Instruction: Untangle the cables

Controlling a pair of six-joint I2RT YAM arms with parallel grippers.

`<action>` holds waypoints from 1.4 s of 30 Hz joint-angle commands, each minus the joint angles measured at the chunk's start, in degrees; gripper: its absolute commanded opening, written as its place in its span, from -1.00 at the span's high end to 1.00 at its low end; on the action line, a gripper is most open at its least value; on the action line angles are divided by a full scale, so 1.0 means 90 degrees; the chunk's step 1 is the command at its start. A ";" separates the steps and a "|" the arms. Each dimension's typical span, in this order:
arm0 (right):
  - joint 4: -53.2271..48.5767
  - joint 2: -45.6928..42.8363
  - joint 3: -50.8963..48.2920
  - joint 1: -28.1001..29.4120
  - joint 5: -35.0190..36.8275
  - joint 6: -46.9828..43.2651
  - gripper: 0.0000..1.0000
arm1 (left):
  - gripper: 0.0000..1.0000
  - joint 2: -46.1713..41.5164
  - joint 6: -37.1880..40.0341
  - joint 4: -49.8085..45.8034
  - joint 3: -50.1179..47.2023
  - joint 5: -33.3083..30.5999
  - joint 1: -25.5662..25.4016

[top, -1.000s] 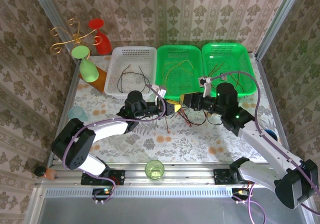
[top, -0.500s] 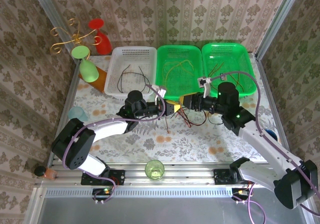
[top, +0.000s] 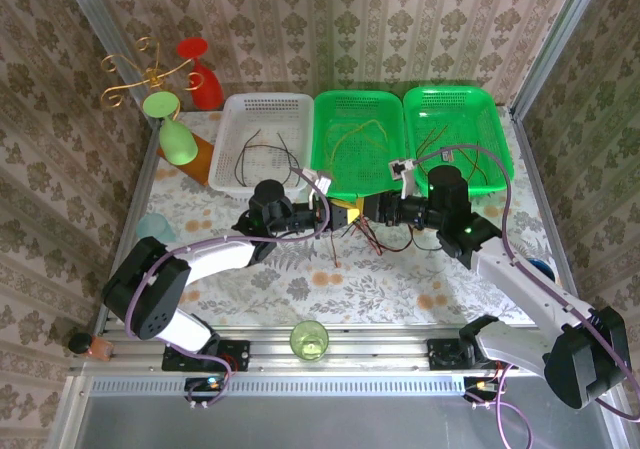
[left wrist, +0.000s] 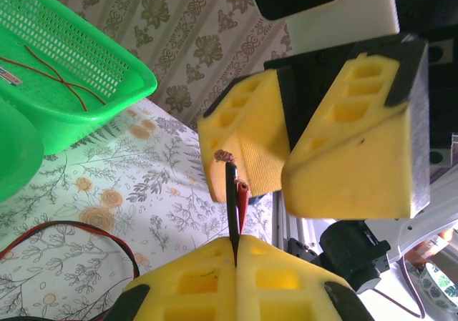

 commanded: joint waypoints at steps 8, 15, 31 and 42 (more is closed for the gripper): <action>0.0203 0.0175 -0.0101 0.0044 -0.0142 -0.0129 0.67 | 1.00 -0.0240 0.0034 -0.0015 0.0172 0.0131 0.0043; 0.0115 0.0152 -0.0100 0.0039 -0.0141 -0.0197 1.00 | 1.00 -0.0287 0.0054 -0.0080 0.0162 0.0113 0.0059; -0.0499 -0.0645 -0.0133 -0.0199 0.0777 -0.0468 1.00 | 1.00 -0.0878 0.0508 -0.0926 0.0112 -0.0433 0.0230; -0.1430 -0.1870 0.0324 -0.0334 0.2430 -0.1068 1.00 | 1.00 -0.2506 0.2108 -0.4465 0.1260 -0.2634 0.0219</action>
